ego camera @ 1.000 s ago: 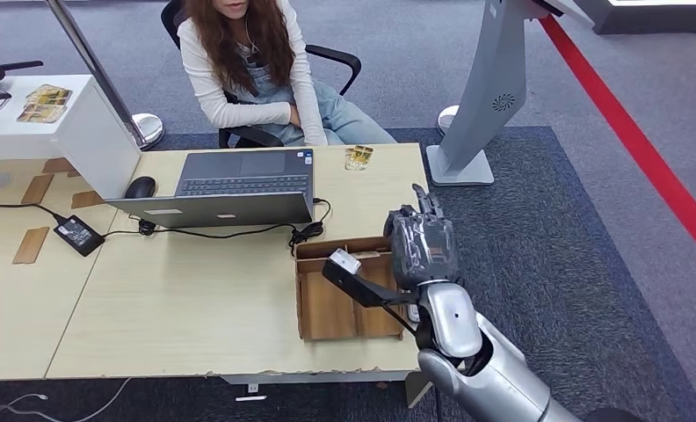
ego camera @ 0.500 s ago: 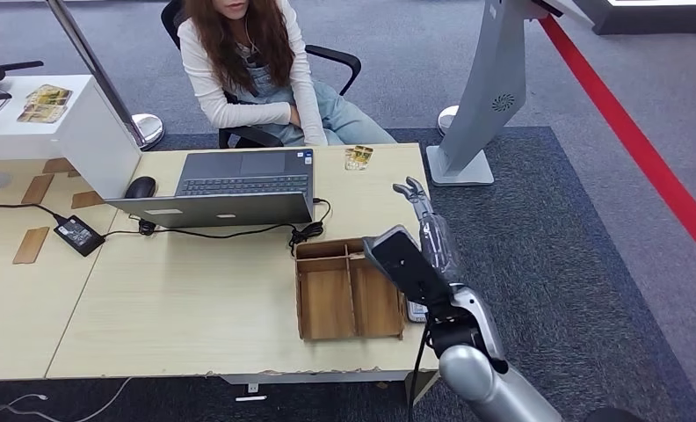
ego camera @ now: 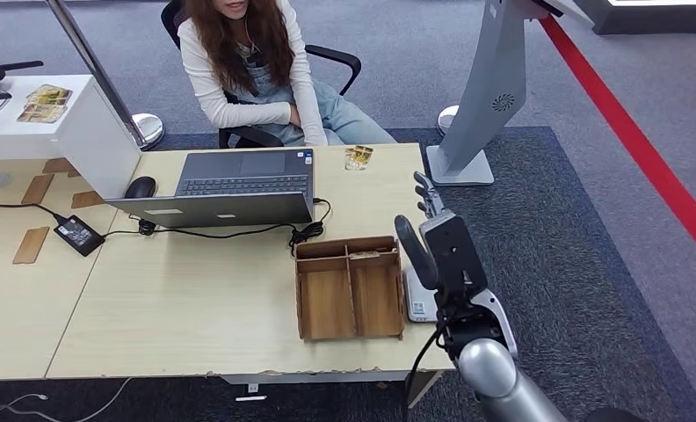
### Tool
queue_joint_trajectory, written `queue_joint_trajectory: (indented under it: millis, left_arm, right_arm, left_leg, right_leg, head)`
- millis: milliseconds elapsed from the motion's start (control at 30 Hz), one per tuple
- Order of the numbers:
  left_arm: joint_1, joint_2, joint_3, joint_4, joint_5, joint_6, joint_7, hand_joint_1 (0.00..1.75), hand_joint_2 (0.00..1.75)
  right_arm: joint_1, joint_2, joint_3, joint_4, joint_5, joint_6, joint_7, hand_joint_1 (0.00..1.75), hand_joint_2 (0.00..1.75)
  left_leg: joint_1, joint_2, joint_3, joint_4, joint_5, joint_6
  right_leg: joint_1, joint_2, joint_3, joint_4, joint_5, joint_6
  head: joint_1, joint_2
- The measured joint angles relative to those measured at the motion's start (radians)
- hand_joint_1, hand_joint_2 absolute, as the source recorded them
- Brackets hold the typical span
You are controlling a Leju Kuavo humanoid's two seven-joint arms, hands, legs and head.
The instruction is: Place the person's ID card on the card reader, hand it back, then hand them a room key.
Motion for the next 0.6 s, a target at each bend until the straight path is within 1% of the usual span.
queue_joint_trajectory:
  millis: [33, 100, 167, 233, 333, 400, 467, 533, 600]
  left_arm:
    - [0.0, 0.0, 0.0, 0.0, -0.001, 0.0, 0.0, 0.0, 0.0]
    - [-0.001, 0.0, 0.0, 0.0, -0.004, 0.0, 0.0, 0.0, 0.0]
    - [-0.001, 0.0, -0.001, 0.0, -0.007, 0.0, 0.004, 0.0, 0.0]
    - [-0.002, 0.0, -0.001, 0.0, -0.01, -0.001, 0.008, 0.0, 0.0]
    - [-0.003, 0.0, -0.001, 0.0, -0.015, -0.003, 0.013, 0.0, 0.0]
    - [-0.003, 0.0, -0.001, 0.0, -0.017, -0.006, 0.015, 0.0, 0.0]
    - [-0.004, 0.0, -0.001, 0.0, -0.018, -0.01, 0.016, 0.0, 0.0]
    - [-0.004, 0.0, -0.001, 0.0, -0.019, -0.011, 0.016, 0.0, 0.0]
    - [-0.004, 0.0, -0.001, 0.0, -0.018, -0.012, 0.017, 0.0, 0.0]
  right_arm:
    - [0.0, -0.001, 0.0, -0.004, 0.064, -0.004, 0.02, 0.0, 0.87]
    - [-0.002, -0.006, 0.001, -0.014, 0.269, -0.001, 0.082, 0.0, 1.75]
    - [-0.007, -0.012, 0.006, -0.026, 0.506, 0.029, 0.154, 0.0, 1.75]
    - [-0.013, -0.017, 0.013, -0.038, 0.715, 0.081, 0.216, 0.0, 1.75]
    - [-0.021, -0.021, 0.033, -0.045, 0.954, 0.167, 0.268, 0.0, 1.75]
    - [-0.028, -0.023, 0.053, -0.044, 1.071, 0.211, 0.281, 0.0, 1.75]
    - [-0.035, -0.025, 0.078, -0.041, 1.16, 0.242, 0.286, 0.0, 1.75]
    - [-0.04, -0.026, 0.101, -0.035, 1.198, 0.258, 0.286, 0.0, 1.75]
    - [-0.043, -0.026, 0.119, -0.029, 1.207, 0.267, 0.286, 0.0, 1.75]
  left_leg:
    - [0.0, 0.0, 0.0, 0.0, 0.0, 0.0]
    - [0.0, 0.0, 0.0, 0.0, 0.0, 0.0]
    - [0.0, 0.0, 0.0, 0.0, 0.0, 0.0]
    - [0.0, 0.0, 0.0, 0.0, 0.0, 0.0]
    - [0.0, 0.0, 0.0, 0.0, 0.0, 0.0]
    - [0.0, 0.0, 0.0, 0.0, 0.0, 0.0]
    - [0.0, 0.0, 0.0, 0.0, 0.0, 0.0]
    - [0.0, 0.0, -0.001, 0.0, 0.0, 0.0]
    - [0.0, 0.0, -0.001, 0.0, 0.0, 0.0]
  right_leg:
    - [0.0, 0.0, 0.0, 0.0, 0.0, 0.0]
    - [0.0, 0.0, 0.0, 0.0, 0.0, 0.0]
    - [0.0, 0.0, 0.0, 0.0, 0.0, 0.0]
    - [0.0, 0.0, 0.0, 0.0, 0.0, 0.0]
    - [0.0, 0.0, 0.0, 0.0, 0.0, 0.0]
    - [0.0, 0.0, 0.0, 0.0, 0.0, 0.0]
    - [0.0, 0.0, 0.0, 0.0, 0.0, 0.0]
    - [0.0, 0.0, 0.0, 0.0, 0.0, 0.0]
    - [0.0, 0.0, 0.0, 0.0, 0.0, 0.0]
  head:
    - [0.0, 0.0]
    - [0.0, 0.0]
    - [0.0, 0.0]
    - [0.0, 0.0]
    - [0.0, 0.0]
    - [0.0, 0.0]
    - [0.0, 0.0]
    - [0.0, 0.0]
    - [0.0, 0.0]
